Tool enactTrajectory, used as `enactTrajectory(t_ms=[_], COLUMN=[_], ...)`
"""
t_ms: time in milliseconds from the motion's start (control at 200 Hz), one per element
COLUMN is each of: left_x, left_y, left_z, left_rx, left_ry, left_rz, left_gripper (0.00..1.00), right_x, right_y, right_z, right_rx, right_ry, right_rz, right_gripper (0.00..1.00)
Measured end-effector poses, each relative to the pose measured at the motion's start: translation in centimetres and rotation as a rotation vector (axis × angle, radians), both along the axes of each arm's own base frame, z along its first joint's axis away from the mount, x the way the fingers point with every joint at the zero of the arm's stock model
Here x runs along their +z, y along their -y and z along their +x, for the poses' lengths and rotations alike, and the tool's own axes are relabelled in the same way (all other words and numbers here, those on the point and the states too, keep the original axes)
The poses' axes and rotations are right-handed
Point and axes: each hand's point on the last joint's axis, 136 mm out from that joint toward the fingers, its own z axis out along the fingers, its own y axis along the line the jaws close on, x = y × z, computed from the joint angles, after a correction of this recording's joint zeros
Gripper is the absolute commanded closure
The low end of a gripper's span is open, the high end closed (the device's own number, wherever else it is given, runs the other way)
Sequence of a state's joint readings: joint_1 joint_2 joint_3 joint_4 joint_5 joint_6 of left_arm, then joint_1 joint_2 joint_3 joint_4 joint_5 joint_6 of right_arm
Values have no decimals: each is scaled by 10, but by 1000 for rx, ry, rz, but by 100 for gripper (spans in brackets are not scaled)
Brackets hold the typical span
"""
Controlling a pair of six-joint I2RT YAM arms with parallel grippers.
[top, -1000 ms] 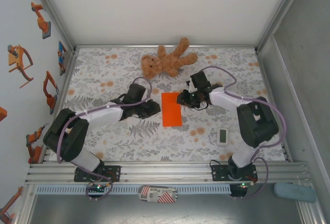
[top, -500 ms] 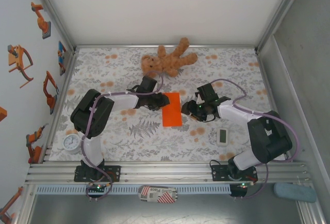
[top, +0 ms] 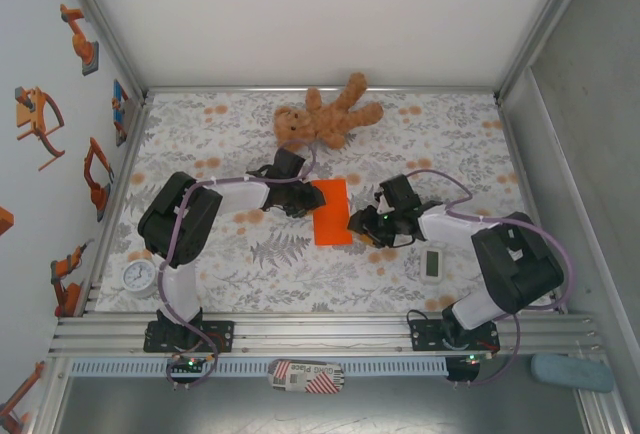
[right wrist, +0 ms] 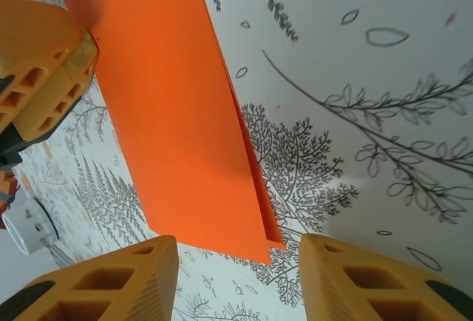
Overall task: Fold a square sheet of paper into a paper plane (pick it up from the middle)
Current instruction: Fold the triangle a second time at the center of the table.
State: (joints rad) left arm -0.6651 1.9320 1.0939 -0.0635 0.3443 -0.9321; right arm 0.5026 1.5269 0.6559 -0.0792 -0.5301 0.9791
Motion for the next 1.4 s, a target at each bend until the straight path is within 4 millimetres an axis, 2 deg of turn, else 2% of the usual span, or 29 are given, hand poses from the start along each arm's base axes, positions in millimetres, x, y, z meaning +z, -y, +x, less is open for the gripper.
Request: enactTrajectory(t_ms=[461, 991, 1137, 1307, 1402], left_x=[-1, -1, -1, -1, -1], left_y=[0, 0, -1, 0, 0], left_z=[0, 0, 0, 0, 0], left_rx=[12, 17, 17, 16, 14], left_ry=[-25, -37, -38, -39, -41], left_rz=[-10, -20, -21, -23, -25], left_gripper=[72, 72, 72, 72, 72], right_x=[-11, -6, -3, -1, -1], right_y=[-7, -15, -17, -19, -19], right_z=[-8, -1, 4, 6, 6], right_rx=[17, 9, -1, -15, -16], right_ry=[-31, -3, 13, 13, 10], right_rz=[13, 49, 65, 76, 75], right_gripper=[62, 71, 74, 85, 88])
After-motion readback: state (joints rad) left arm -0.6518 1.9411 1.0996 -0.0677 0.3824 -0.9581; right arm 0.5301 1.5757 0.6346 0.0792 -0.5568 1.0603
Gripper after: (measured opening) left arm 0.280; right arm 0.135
